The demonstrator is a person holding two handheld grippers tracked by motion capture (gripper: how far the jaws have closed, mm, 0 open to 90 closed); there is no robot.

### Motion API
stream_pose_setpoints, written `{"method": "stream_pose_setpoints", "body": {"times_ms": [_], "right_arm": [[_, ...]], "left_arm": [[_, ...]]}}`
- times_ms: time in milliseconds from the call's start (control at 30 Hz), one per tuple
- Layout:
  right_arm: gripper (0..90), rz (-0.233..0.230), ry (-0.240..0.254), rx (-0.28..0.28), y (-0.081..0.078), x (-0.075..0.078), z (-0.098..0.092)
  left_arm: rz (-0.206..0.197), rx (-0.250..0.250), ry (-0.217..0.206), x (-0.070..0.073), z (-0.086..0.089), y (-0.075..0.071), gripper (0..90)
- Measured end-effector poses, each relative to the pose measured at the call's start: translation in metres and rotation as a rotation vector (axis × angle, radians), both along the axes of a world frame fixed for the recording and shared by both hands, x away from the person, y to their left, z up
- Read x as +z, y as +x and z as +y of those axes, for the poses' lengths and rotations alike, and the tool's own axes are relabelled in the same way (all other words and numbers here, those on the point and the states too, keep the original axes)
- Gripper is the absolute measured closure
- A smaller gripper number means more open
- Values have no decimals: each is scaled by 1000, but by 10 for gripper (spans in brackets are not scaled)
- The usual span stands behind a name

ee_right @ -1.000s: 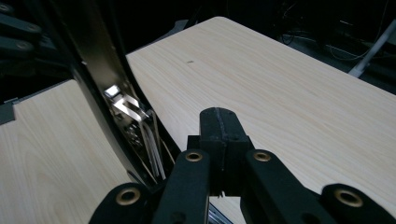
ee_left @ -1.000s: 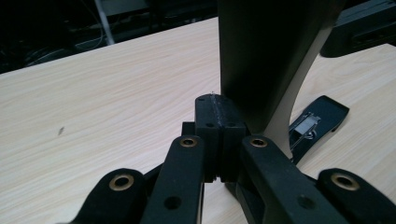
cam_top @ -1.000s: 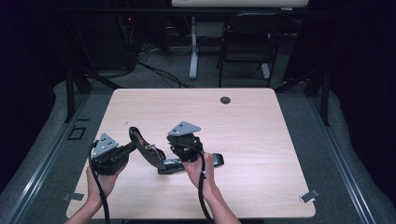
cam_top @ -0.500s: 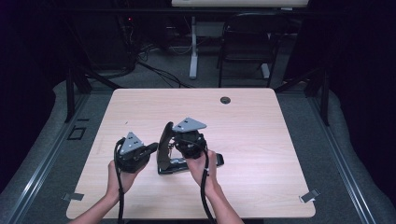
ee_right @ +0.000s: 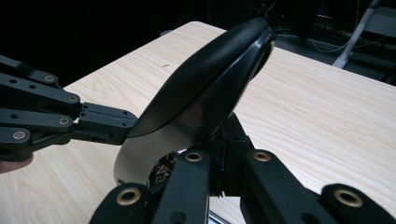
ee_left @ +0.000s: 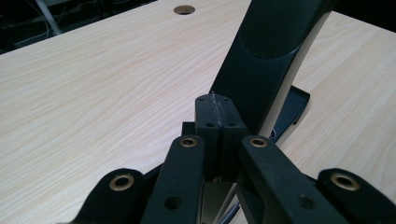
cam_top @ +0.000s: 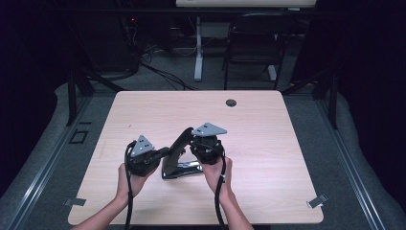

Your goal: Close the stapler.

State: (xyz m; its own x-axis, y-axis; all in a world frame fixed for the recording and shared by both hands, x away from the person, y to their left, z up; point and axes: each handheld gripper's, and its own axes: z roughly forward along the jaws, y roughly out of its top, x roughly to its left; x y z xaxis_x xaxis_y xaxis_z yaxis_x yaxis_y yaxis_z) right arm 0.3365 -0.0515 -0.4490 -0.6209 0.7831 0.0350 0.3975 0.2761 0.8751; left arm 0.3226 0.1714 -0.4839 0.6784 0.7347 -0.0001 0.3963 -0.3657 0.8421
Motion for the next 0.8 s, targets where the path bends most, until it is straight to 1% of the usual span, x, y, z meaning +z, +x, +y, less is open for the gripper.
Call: {"method": "stream_pose_setpoints", "body": {"times_ms": [100,200,367,600,700,800], "right_arm": [[900,1,-3,-1,0,-1,-2],[900,2,6,-8,0,-3,-4],[900,12,-1,-15,0,-7,-9],[900,22,15,-22,0,-10,-14],[900,21,28,-33,0,-12,-15],[900,27,37,-49,0,-15,-18]], "left_arm": [[6,-4,-10,-1,0,1,897],[12,-9,-11,-2,-1,2,897],[22,-18,-12,-5,-2,3,897],[26,-18,-15,-6,-3,3,897],[30,-16,-10,-7,-4,3,897],[37,-22,5,-7,-5,3,898]]}}
